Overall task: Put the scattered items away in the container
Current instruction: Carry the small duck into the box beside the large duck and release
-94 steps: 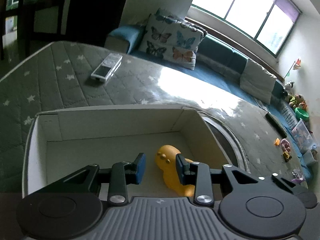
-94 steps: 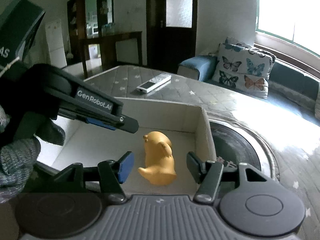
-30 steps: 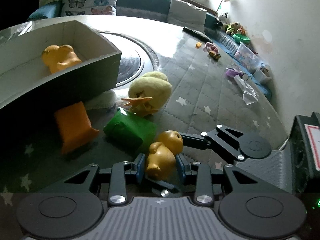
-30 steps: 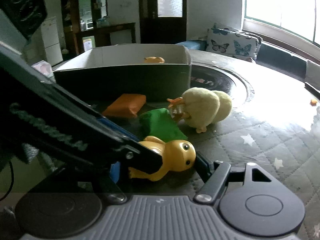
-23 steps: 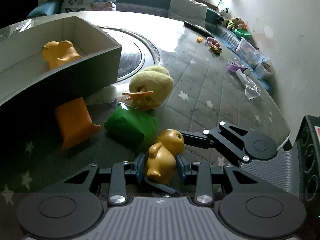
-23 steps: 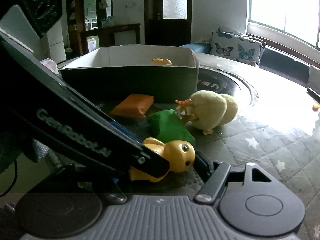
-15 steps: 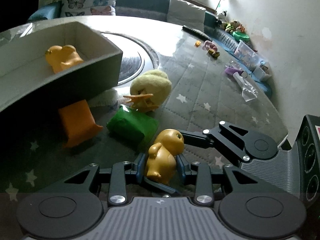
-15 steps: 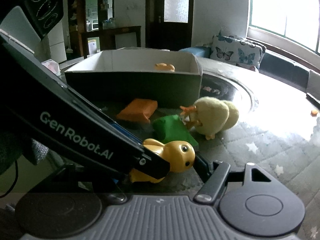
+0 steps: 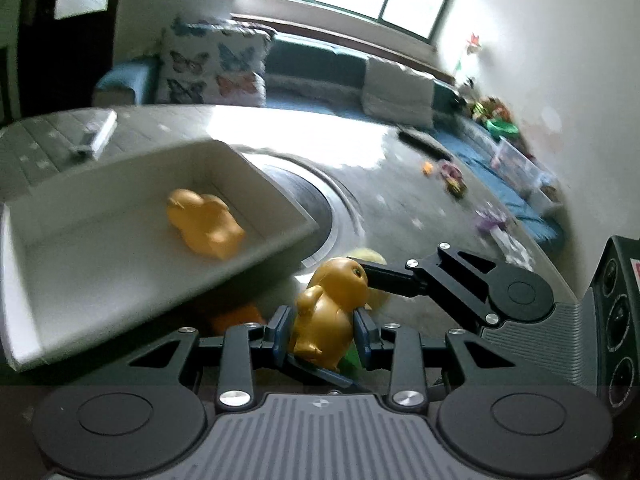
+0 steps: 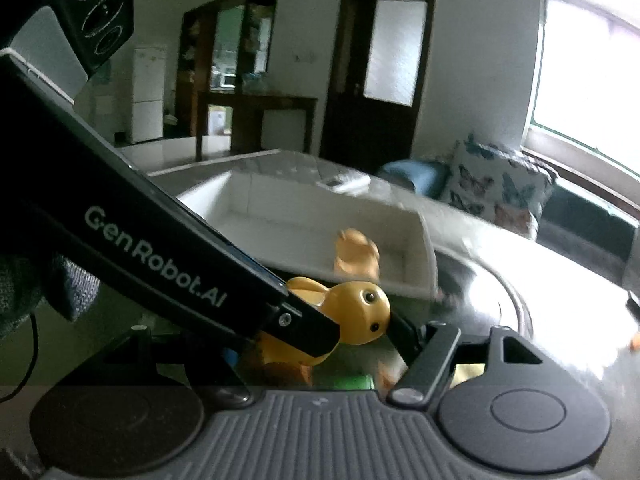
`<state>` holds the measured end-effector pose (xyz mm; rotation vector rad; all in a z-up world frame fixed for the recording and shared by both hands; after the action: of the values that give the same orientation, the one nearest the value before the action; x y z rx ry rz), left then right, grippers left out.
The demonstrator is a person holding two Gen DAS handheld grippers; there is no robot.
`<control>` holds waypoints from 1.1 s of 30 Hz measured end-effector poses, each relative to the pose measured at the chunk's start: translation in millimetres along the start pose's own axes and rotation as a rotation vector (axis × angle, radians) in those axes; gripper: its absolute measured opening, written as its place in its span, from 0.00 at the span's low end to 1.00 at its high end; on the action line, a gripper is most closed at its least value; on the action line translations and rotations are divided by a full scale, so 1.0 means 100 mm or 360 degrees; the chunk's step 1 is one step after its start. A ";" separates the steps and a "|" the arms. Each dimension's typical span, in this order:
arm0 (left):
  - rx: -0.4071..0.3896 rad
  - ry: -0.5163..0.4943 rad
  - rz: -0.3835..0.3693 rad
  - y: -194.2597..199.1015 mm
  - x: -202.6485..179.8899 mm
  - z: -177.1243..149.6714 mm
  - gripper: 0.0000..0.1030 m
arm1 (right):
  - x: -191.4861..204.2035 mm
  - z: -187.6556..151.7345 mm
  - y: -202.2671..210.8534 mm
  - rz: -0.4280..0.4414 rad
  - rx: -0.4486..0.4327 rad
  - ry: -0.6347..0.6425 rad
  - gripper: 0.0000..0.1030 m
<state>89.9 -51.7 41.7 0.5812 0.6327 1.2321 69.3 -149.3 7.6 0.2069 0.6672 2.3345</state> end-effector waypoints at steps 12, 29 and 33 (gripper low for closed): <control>0.0015 0.0130 0.0152 -0.31 0.62 0.52 0.35 | -0.21 0.56 -0.80 0.0166 0.0023 0.0083 0.71; 0.0252 0.0426 0.0125 -0.95 1.24 0.54 0.35 | -0.28 0.55 -1.53 0.0316 0.0287 0.0186 0.71; 0.0284 0.0476 0.0157 -1.02 1.31 0.50 0.35 | -0.28 0.53 -1.55 0.0313 0.0309 0.0191 0.79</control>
<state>220.8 48.6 -12.0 0.5860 0.9827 1.3769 196.8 -48.4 -26.2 0.2300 0.9738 2.4834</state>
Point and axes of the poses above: each gripper's, at about its wrist camera, not at the fingertips, and y roughly against the way its jaws point, x to its left, z to its top, the point moved 3 cm from there along -y, roughly the way its jaws point, and after that the axes turned 11 degrees about z, right-handed, at the moved point
